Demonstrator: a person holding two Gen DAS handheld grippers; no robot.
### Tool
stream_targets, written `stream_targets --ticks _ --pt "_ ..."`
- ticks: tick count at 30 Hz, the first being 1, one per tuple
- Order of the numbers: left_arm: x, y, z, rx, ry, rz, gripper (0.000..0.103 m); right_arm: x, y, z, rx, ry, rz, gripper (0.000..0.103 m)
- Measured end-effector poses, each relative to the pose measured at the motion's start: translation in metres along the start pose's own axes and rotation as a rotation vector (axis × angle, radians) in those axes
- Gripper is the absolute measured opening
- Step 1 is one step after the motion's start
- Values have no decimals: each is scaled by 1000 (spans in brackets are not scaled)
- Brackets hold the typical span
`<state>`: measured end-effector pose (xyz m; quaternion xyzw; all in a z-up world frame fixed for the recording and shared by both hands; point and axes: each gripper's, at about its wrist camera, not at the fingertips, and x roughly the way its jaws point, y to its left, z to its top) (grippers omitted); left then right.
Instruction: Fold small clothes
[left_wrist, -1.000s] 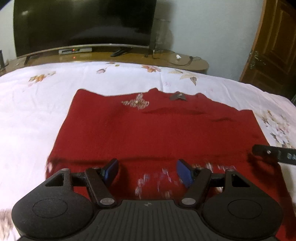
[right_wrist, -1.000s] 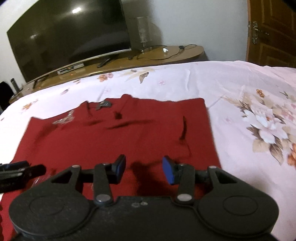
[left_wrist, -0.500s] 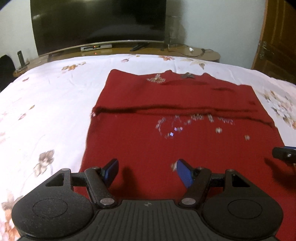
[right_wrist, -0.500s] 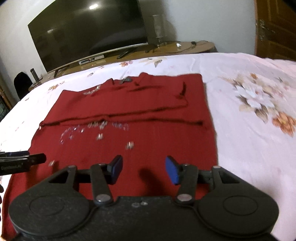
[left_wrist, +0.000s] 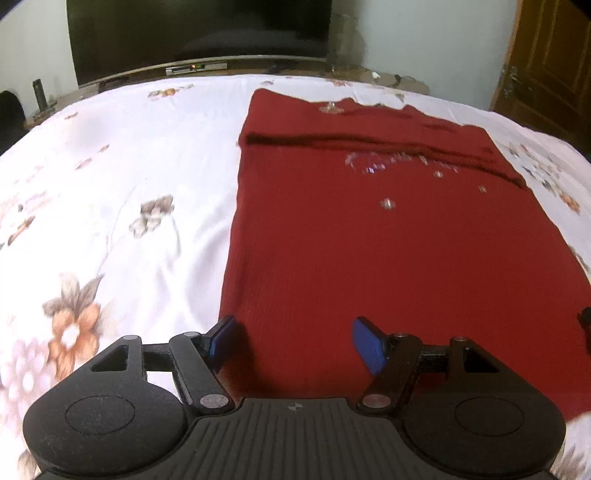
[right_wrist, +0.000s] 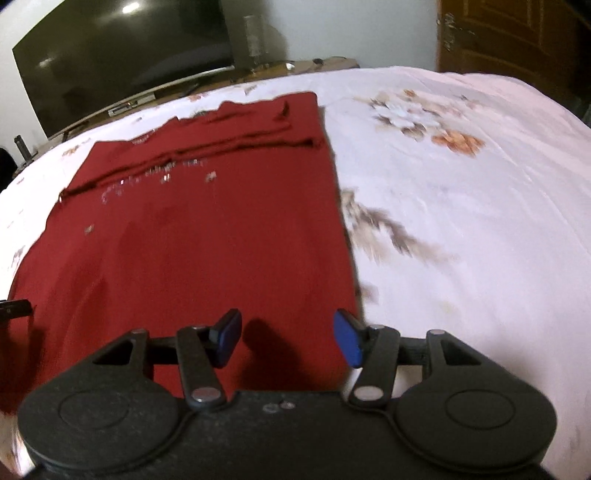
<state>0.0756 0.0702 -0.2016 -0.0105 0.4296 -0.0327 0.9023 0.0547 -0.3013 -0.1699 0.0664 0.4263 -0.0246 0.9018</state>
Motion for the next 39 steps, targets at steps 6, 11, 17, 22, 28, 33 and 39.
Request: stream_targets --ticks 6,11,17,22,28,33,39 --pt "-16 6 -24 5 16 -26 69 -15 3 -25 27 10 -29 55" --pt "-29 16 -40 -27 40 -46 69 -25 1 -43 46 28 -41 55" --pt "-42 26 -58 -75 48 -85 69 -37 4 -57 61 49 -17 52" --pt "-42 26 -60 -131 45 -156 50 -39 8 -60 80 56 13 33" --pt "-36 25 -57 -180 77 -220 7 -38 10 -59 103 66 37 10" --pt "-51 24 -42 -163 -7 -269 4 -46 11 -54 127 29 75 5" --pt "-50 25 16 -168 -111 -285 4 -52 9 -18 152 -58 123 5"
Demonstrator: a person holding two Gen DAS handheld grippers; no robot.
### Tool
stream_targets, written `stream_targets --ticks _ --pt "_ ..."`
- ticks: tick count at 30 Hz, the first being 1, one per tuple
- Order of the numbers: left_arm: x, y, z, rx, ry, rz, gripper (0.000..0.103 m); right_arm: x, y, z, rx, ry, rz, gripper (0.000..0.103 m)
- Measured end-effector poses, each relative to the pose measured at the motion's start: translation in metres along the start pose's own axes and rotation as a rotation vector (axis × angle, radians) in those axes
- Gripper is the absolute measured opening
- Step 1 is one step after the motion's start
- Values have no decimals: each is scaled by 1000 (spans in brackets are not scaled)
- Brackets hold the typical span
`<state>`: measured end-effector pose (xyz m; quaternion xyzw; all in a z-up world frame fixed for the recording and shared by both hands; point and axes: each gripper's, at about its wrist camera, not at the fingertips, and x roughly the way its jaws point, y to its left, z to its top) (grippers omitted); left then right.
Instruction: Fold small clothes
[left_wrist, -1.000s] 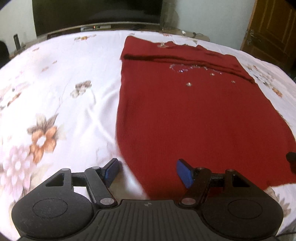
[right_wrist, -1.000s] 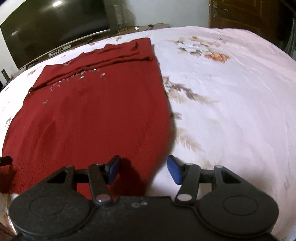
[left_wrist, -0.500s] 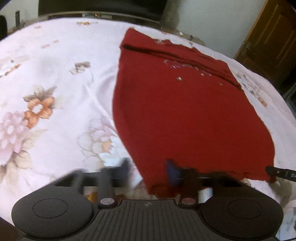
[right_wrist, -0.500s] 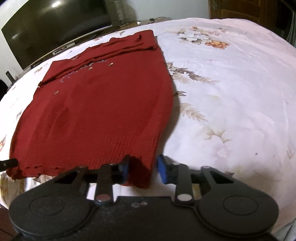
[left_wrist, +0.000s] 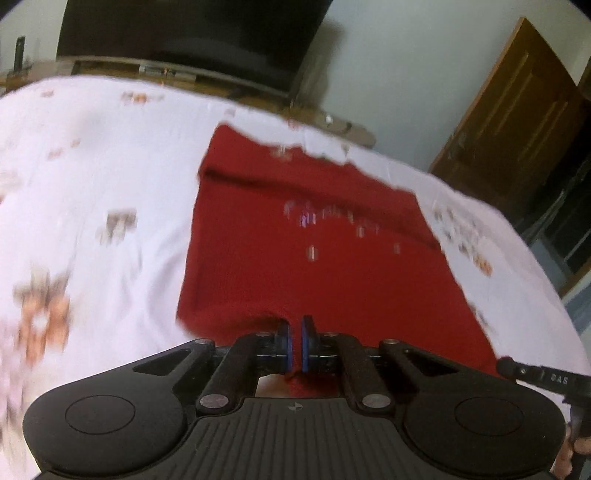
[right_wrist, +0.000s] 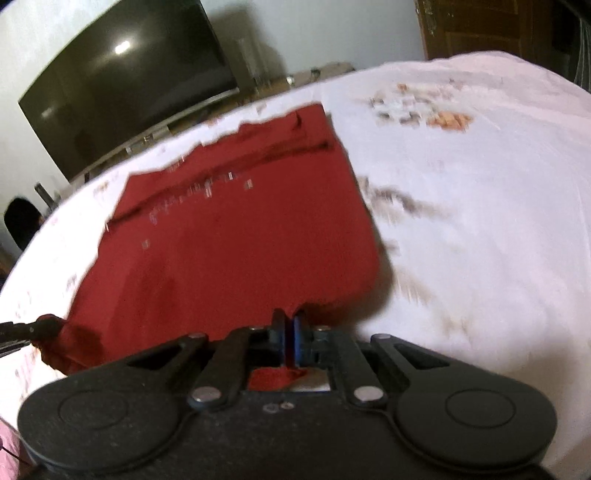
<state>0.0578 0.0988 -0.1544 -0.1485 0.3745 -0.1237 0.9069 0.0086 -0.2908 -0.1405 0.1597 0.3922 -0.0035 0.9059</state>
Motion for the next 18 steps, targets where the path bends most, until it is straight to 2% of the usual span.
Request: stream_targets --ticks 5,10,13,15,17,18 --pt "44 1 44 1 -30 47 4 26 -2 50 -2 -51 4 5" --pt "94 4 70 -17 -11 115 4 78 -12 93 10 -26 15 5" --pt "126 3 81 -2 32 156 5 111 -13 111 -1 10 15 5" --pt "144 3 83 1 76 171 5 134 -14 119 -5 55 23 12" --pt "149 4 83 7 106 171 5 146 -14 123 -18 64 5 39" --pt "149 4 84 15 107 166 6 149 -14 125 -30 66 0 44"
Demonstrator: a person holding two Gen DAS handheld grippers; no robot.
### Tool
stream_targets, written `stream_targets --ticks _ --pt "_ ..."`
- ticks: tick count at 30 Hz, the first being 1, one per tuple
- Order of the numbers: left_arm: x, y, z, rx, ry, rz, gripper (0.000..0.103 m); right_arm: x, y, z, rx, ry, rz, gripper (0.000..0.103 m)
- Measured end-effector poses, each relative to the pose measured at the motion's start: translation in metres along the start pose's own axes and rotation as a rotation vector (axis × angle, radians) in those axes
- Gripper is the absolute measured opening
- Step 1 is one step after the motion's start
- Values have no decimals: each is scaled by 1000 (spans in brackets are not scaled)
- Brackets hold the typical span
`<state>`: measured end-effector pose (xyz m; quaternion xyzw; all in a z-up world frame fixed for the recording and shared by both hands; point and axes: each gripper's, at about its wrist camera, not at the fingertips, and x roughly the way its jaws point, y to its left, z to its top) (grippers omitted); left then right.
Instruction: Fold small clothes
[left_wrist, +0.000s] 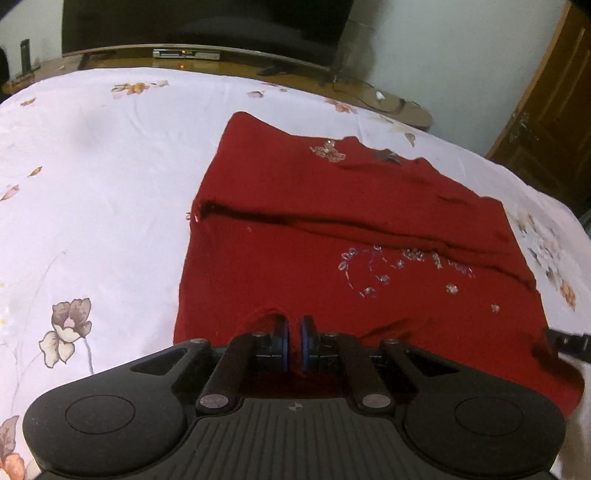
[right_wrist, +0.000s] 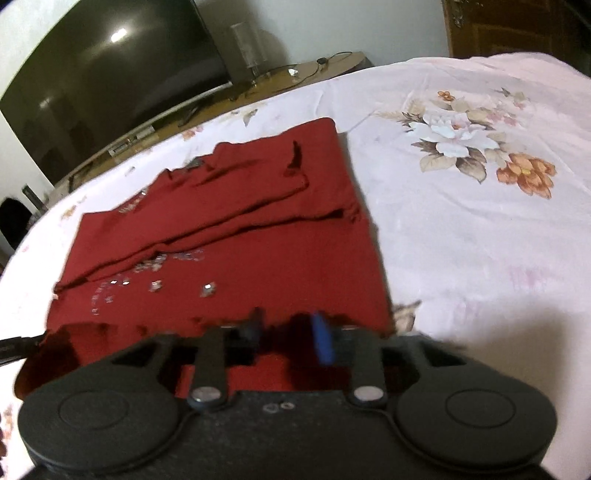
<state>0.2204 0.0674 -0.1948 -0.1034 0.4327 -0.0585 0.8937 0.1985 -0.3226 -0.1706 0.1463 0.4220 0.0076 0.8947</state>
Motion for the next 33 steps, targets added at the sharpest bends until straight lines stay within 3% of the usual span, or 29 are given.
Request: stream_targets --ticks 1,3,4,5,7,13,17,18,20,22,27,30,33 --pt "-2 0 0 14 2 1 12 0 0 1 -13 -3 9 47" --pt "-9 2 0 30 -1 15 43 -2 0 3 -41 -5 19 45" --pt "-15 4 -1 35 -18 38 74 -3 -1 3 -52 -4 20 45" --pt "-22 5 -2 41 -52 63 90 -5 -2 4 -58 -6 21 45" --pt "-37 8 -2 70 -113 86 91 -10 -4 5 -74 -10 16 45" --pt "-33 9 -5 176 -81 71 91 -16 -12 5 -74 -12 24 46" --pt "-18 2 -3 235 -53 20 91 -21 -16 6 -93 -22 12 56" --pt "-17 -1 -4 256 -45 16 89 -19 -15 5 -104 -11 9 56" --pt "-7 -6 -5 280 -13 8 69 -22 -18 5 -104 -27 3 55" --pt "0 -6 -6 266 14 -2 60 -26 -22 6 -93 -42 2 56" --pt "3 -5 -10 256 15 -6 59 -34 -36 7 -87 -52 14 59" --pt "6 -5 -8 249 10 3 59 -40 -46 8 -38 -72 43 67" --pt "9 -5 -7 252 18 -4 60 -26 -39 8 -80 -12 72 55"
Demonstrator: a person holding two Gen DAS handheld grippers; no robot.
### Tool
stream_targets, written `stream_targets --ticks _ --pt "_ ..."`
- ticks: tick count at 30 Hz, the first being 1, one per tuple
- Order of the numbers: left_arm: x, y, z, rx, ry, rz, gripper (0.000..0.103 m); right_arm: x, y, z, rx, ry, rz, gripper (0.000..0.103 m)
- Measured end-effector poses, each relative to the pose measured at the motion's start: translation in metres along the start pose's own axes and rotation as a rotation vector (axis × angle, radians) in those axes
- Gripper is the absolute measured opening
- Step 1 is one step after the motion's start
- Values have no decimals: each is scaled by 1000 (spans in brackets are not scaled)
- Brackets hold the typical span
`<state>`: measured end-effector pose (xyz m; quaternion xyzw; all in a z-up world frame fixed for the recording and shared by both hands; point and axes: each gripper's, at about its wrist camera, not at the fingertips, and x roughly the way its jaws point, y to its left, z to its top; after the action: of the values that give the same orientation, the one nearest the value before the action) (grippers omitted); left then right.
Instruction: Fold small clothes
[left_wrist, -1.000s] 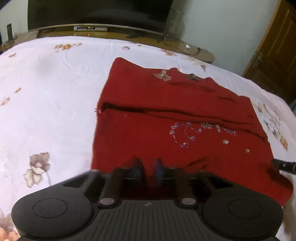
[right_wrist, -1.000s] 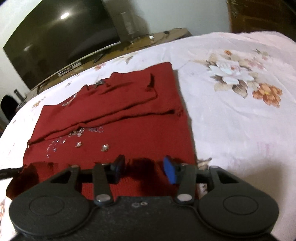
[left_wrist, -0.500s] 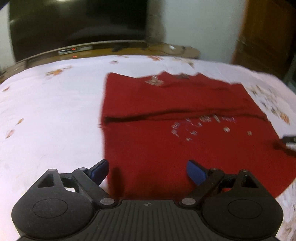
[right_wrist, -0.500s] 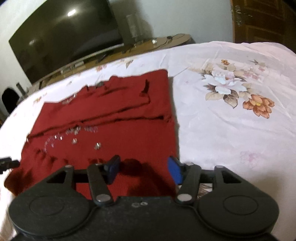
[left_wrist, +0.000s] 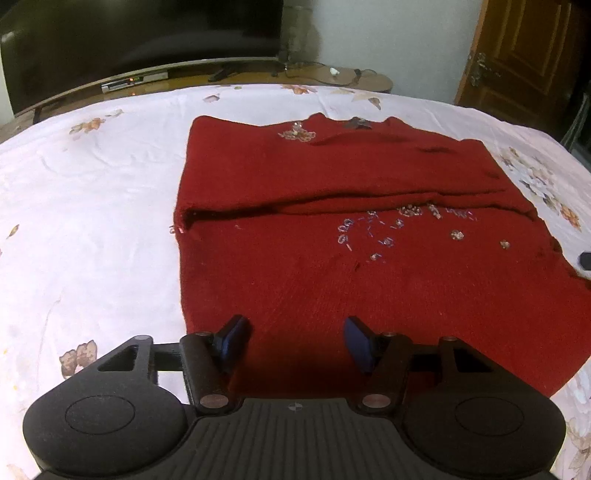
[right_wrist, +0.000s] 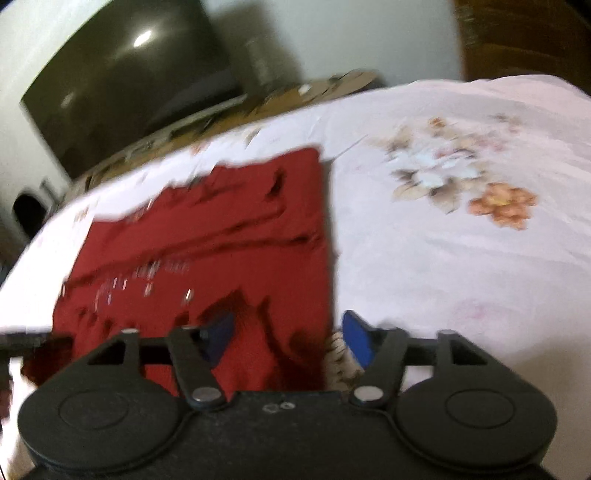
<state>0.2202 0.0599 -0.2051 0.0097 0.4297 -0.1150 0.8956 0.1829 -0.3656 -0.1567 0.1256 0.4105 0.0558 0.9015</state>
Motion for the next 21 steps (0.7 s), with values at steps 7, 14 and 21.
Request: stream_targets --ticks 7,14,21 --pt "-1 -1 -1 -13 -6 -23 27 41 23 0 -93 83 55 46" --pt "-8 -10 -2 -15 -40 -35 7 41 43 -3 -185 90 79 11" --pt "-37 -1 23 -88 -169 -62 6 8 49 17 -151 -20 119 11"
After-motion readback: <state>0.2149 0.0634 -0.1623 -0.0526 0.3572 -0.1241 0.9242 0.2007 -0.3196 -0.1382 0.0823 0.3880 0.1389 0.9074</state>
